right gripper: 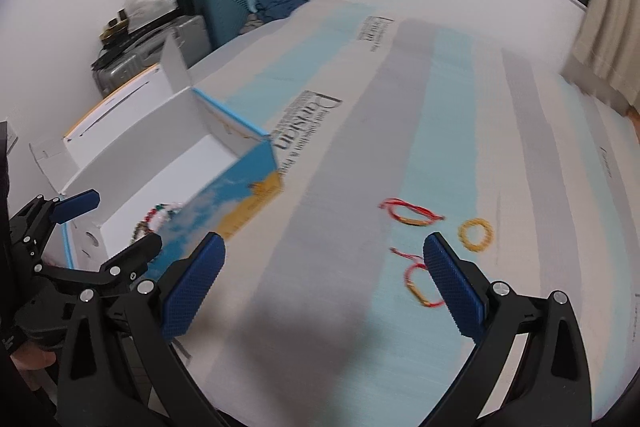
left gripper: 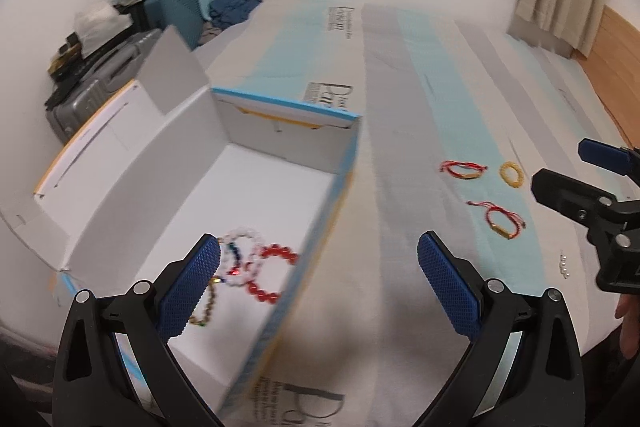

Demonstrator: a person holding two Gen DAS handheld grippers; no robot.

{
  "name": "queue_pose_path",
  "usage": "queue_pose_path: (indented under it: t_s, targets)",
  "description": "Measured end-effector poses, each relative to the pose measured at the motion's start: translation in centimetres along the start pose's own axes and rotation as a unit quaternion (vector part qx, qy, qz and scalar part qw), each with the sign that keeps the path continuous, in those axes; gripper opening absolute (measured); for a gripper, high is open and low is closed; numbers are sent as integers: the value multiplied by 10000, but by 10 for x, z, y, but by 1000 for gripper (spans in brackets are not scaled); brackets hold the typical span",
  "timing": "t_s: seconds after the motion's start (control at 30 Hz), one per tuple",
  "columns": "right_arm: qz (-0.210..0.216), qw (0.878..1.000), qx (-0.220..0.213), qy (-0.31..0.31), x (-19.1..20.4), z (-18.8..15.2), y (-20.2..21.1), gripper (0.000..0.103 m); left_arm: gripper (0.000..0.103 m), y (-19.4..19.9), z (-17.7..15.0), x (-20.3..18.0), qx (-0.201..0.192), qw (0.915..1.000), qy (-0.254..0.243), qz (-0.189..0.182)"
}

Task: Organize jewelry
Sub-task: 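Move both tools away from the box toward the red string bracelet and pearl earring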

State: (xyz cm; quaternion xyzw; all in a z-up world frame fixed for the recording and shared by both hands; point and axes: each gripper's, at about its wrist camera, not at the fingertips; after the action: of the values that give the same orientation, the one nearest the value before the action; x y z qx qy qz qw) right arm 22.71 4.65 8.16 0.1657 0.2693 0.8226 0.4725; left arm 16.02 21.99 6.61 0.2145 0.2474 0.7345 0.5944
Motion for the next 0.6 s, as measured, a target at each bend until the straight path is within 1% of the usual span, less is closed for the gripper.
queue_pose_path:
  t_s: [0.3,0.5,0.6]
  targets:
    - [-348,9992,10,-197,-67,-21,16,96,97,-22,0,-63,68,9995,-182,-267]
    - [-548,9982,53,-255,-111,-44,22,96,97,-43,-1,-104,143,9985,-293,-445]
    - [-676,9971,153,-308,-135,-61,21,96,97,-56,-3,-127,206,9976,-354,-556]
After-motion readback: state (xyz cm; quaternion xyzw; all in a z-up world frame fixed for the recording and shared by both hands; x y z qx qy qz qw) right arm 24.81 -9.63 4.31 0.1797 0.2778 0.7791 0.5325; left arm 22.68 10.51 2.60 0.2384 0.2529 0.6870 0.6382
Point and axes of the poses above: each gripper's, at about its wrist camera, not at the fingertips, and y roughly against the way its jaws point, x to its left, z to its top, and after that the axes turned 14 degrees about -x, right-handed
